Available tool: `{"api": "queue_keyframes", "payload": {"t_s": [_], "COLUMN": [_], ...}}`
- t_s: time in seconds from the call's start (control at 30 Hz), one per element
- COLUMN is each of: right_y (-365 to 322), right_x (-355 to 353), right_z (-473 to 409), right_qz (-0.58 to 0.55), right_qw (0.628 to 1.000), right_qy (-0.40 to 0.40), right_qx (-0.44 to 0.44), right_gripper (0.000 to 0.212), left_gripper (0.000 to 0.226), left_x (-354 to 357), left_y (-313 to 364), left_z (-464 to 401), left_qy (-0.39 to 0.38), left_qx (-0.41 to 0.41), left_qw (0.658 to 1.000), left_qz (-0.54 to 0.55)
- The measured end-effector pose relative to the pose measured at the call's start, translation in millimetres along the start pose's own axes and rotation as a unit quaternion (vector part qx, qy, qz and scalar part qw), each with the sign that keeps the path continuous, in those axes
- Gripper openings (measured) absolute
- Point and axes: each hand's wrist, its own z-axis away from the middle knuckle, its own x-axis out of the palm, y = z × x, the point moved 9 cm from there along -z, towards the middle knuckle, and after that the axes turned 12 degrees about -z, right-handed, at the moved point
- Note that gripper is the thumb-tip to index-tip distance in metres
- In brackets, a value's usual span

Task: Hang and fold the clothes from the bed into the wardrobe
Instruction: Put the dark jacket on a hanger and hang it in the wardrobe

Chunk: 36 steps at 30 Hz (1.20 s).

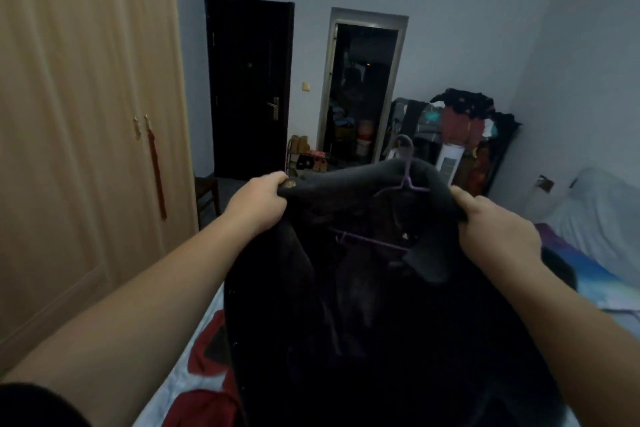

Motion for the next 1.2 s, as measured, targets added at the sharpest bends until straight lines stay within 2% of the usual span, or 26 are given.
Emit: {"api": "queue_keyframes", "payload": {"t_s": [0.13, 0.2, 0.27, 0.3, 0.33, 0.37, 0.43, 0.47, 0.5, 0.57, 0.6, 0.7, 0.83, 0.97, 1.1, 1.2], "right_y": [1, -4, -10, -11, -10, -7, 4, 9, 15, 17, 15, 4, 0, 29, 61, 78], "right_x": [4, 7, 9, 10, 13, 16, 22, 26, 30, 35, 35, 32, 22, 17, 10, 0], "right_z": [-3, 0, 5, 7, 8, 8, 6, 6, 5, 7, 8, 15, 23, 25, 25, 24], "right_qz": [-0.067, -0.111, -0.153, -0.168, -0.179, -0.187, -0.211, -0.231, -0.258, -0.317, -0.34, -0.366, -0.369, -0.369, -0.358, -0.346], "right_qw": [0.997, 0.993, 0.988, 0.985, 0.983, 0.982, 0.975, 0.97, 0.962, 0.944, 0.936, 0.923, 0.917, 0.92, 0.929, 0.933], "right_qy": [0.004, 0.008, 0.017, 0.017, 0.011, 0.002, -0.024, -0.038, -0.052, -0.073, -0.082, -0.115, -0.145, -0.13, -0.075, -0.009], "right_qx": [0.028, 0.03, 0.023, 0.024, 0.029, 0.038, 0.061, 0.069, 0.073, 0.06, 0.045, -0.004, -0.049, -0.013, 0.049, 0.096], "right_gripper": [0.05, 0.052, 0.05, 0.047, 0.044, 0.041, 0.038, 0.037, 0.035, 0.03, 0.029, 0.03, 0.03, 0.032, 0.026, 0.024], "left_gripper": [0.02, 0.026, 0.038, 0.041, 0.038, 0.032, 0.022, 0.019, 0.033, 0.081, 0.097, 0.115, 0.097, 0.078, 0.063, 0.053], "left_x": [49, 79, 108, 113, 111, 100, 48, 21, 5, 7, 14, 35, 47, 46, 44, 44], "left_y": [29, 45, 54, 55, 55, 58, 55, 55, 60, 75, 83, 105, 116, 120, 122, 112], "left_z": [25, 49, 82, 94, 93, 82, 44, 35, 30, 27, 26, 25, 27, 24, 18, 10], "left_qy": [-0.09, -0.205, -0.38, -0.439, -0.447, -0.393, -0.15, -0.034, 0.024, 0.0, -0.02, -0.051, -0.117, -0.143, -0.185, -0.184], "left_qx": [0.097, 0.127, 0.116, 0.104, 0.106, 0.119, 0.115, 0.125, 0.156, 0.211, 0.223, 0.251, 0.24, 0.242, 0.244, 0.228], "left_qw": [0.988, 0.967, 0.916, 0.891, 0.888, 0.911, 0.981, 0.99, 0.986, 0.977, 0.974, 0.962, 0.963, 0.946, 0.94, 0.949], "left_qz": [0.077, 0.082, 0.054, 0.037, 0.021, 0.013, 0.038, 0.052, 0.054, -0.001, -0.047, -0.093, 0.036, 0.162, 0.152, 0.115]}}
